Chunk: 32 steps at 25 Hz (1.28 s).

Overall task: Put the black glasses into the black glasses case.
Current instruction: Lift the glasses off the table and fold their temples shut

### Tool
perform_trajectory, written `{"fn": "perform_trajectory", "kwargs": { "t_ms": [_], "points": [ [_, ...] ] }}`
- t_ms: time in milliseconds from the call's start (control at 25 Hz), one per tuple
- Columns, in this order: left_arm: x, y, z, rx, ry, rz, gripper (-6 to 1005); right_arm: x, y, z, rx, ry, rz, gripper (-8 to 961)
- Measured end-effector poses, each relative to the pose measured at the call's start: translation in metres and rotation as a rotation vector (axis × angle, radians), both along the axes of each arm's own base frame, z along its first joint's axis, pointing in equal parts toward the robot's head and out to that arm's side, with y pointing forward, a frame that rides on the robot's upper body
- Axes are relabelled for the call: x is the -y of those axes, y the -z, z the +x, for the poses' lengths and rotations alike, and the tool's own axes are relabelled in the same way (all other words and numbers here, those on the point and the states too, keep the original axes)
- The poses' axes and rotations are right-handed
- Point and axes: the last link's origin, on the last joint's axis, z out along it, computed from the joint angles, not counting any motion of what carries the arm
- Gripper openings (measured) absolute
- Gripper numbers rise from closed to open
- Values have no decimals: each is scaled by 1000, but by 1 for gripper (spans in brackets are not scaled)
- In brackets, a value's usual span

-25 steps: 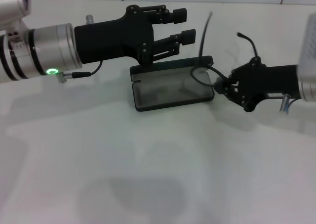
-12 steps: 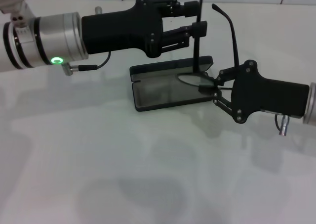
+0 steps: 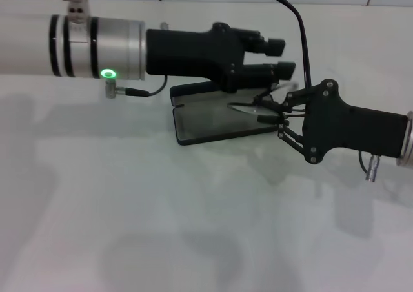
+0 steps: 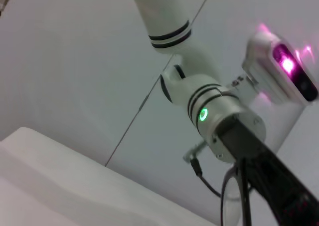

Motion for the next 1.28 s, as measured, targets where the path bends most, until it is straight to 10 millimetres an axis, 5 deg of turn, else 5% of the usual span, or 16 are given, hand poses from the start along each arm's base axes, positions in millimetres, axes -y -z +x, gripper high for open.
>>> {"fn": "perform_trajectory", "kwargs": {
  "t_ms": [360,800,1280],
  "points": [
    [-4,-8,-3,29,-25,28,472,5,-8,7,-18,-7,25,107],
    [-5,0,-5,26,-53,53,471,58,-22,-6,-168,-288,-201,107],
    [11,10,10,130,91,51,471,17,5,-9,-152,-38,-283,107]
  ]
}}
